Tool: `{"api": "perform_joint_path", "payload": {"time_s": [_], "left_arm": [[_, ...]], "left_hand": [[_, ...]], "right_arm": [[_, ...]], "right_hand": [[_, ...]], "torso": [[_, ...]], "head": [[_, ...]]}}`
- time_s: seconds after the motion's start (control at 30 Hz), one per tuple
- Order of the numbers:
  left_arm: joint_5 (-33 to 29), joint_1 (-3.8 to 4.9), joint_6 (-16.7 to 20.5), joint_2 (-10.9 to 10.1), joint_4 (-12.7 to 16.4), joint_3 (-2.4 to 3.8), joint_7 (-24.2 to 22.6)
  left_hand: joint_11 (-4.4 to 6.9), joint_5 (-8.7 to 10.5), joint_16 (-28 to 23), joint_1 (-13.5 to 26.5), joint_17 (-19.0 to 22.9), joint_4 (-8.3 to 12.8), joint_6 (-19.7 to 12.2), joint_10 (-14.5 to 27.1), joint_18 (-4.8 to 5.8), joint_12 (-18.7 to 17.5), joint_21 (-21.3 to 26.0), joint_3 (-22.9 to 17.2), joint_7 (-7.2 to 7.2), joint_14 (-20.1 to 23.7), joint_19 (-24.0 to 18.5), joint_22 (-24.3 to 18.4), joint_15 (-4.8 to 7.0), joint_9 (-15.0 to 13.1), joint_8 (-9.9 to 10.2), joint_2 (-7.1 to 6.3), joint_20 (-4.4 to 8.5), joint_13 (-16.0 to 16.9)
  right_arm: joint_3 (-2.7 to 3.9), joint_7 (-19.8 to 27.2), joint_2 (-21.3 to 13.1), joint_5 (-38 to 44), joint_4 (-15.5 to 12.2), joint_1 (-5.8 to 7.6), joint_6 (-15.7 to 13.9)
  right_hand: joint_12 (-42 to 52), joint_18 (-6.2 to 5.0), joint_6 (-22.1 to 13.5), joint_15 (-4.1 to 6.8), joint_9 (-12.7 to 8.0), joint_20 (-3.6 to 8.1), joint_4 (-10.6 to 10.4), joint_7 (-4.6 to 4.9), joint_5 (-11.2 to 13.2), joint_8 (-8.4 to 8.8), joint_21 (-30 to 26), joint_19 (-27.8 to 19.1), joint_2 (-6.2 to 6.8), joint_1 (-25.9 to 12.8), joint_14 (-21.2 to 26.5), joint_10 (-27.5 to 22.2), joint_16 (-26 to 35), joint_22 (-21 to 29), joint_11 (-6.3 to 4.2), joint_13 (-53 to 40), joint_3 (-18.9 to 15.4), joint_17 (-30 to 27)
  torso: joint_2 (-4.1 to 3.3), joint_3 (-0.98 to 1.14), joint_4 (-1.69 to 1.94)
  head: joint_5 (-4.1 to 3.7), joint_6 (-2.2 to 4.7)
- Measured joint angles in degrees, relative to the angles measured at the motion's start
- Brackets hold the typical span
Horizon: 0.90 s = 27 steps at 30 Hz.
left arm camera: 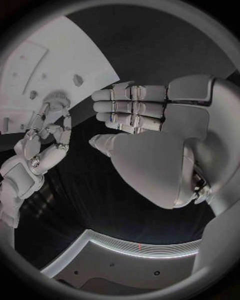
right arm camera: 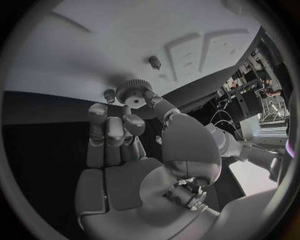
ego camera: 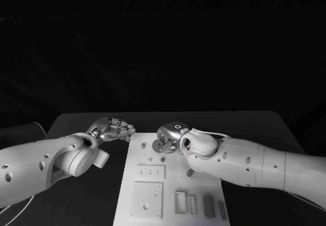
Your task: Assemble the parts on the task board
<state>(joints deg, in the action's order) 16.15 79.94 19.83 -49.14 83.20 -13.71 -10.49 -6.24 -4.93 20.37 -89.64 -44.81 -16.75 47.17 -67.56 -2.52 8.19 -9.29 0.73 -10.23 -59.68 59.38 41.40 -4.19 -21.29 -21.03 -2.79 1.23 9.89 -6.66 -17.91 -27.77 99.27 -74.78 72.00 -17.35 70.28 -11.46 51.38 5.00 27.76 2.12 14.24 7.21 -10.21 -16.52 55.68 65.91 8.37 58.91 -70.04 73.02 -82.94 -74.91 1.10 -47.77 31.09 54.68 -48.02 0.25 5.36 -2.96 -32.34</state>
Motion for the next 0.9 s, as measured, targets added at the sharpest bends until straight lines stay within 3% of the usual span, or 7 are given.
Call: {"api": "perform_joint_path", "payload": {"time_s": [0.9], "left_arm": [[0.0,0.0,-0.02,-0.04,-0.05,0.0,0.02]], "left_hand": [[0.0,0.0,0.0,0.0,-0.15,0.0,0.0,0.0,0.0,0.0,0.22,0.0,0.0,0.0,0.0,0.04,0.0,-0.04,0.0,0.0,0.0,0.09]], "right_arm": [[-0.37,-0.23,1.25,0.31,1.9,-0.24,-0.34]], "right_hand": [[0.0,-0.08,0.0,-0.01,0.01,0.21,0.0,0.0,0.0,-0.05,0.0,0.23,0.0,0.0,0.01,0.1,0.0,0.0,-0.1,-0.01,0.0,-0.08]], "torso": [[0.05,0.05,-0.03]], "head": [[0.05,0.02]]}}
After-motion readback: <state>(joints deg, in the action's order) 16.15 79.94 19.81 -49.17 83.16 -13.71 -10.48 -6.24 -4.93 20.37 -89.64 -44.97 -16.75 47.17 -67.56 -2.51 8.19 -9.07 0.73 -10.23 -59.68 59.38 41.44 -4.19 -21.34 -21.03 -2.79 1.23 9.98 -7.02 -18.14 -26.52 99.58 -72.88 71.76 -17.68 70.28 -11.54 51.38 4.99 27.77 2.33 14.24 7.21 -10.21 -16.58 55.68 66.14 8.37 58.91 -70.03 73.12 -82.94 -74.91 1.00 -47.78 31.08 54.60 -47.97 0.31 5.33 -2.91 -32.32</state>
